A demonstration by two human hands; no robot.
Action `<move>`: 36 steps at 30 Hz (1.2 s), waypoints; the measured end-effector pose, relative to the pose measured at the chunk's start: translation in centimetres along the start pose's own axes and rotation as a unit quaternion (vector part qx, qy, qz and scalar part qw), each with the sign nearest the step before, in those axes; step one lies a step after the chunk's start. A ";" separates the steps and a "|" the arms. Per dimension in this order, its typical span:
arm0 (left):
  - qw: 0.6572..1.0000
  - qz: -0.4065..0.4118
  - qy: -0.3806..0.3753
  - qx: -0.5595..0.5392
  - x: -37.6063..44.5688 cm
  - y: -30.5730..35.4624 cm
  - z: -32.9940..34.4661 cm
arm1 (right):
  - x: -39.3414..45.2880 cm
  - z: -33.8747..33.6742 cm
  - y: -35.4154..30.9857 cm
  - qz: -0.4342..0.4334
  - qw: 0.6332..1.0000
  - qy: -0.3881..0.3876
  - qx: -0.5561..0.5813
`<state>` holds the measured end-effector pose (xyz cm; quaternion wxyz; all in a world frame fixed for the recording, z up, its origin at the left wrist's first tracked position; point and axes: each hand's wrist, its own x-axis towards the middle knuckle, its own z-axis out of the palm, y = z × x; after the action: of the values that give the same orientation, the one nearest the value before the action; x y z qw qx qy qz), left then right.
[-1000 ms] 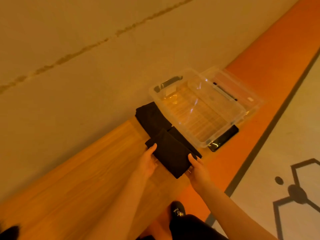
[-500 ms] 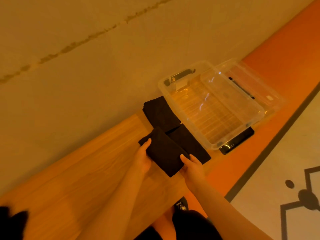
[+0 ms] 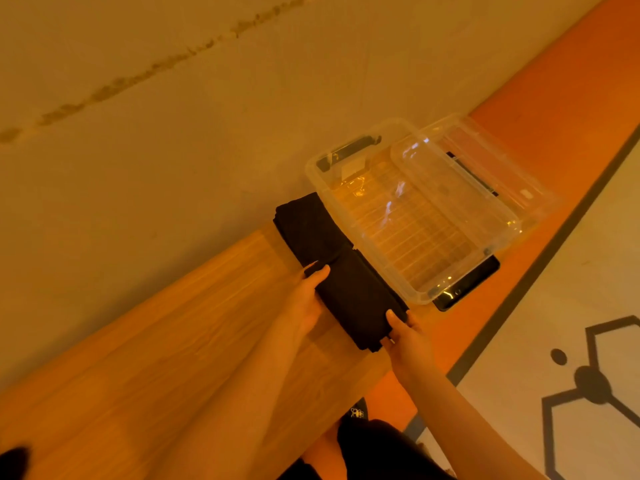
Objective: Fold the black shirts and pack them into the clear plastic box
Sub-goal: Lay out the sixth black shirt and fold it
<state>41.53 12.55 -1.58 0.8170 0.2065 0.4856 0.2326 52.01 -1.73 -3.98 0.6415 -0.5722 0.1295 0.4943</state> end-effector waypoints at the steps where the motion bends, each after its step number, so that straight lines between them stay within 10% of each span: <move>1: 1.000 0.001 0.001 0.006 0.3 -0.2 0.4 | 0.1 -0.6 -0.3 -0.002 1.000 0.001 -0.004; 11: 0.923 0.169 0.057 0.342 2.2 -1.7 2.0 | 1.7 -2.1 -1.6 -0.041 0.995 0.046 -0.084; 17: 0.819 0.266 0.120 0.494 2.4 -2.0 1.3 | 2.1 -1.8 -1.7 -0.121 0.951 0.109 -0.263; 21: 0.593 0.438 0.078 0.671 0.4 -4.0 -0.3 | 0.2 -2.5 -0.9 -0.220 0.865 0.170 -0.418; 24: 0.441 0.415 0.023 0.795 0.4 -5.9 -0.3 | -1.5 -2.4 0.1 -0.352 0.694 0.056 -0.625; 27: 0.401 0.325 0.039 0.856 0.6 -5.5 0.3 | -0.4 -1.1 0.7 -0.422 0.547 -0.069 -0.720; 36: 0.381 0.230 0.006 0.896 2.0 -4.9 0.1 | 3.2 -1.1 -0.2 -0.283 0.495 -0.120 -0.813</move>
<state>43.39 9.74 -5.71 0.0698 0.9206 0.3506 -0.1572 54.14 -1.09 -6.56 0.0077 -0.7820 -0.5766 0.2364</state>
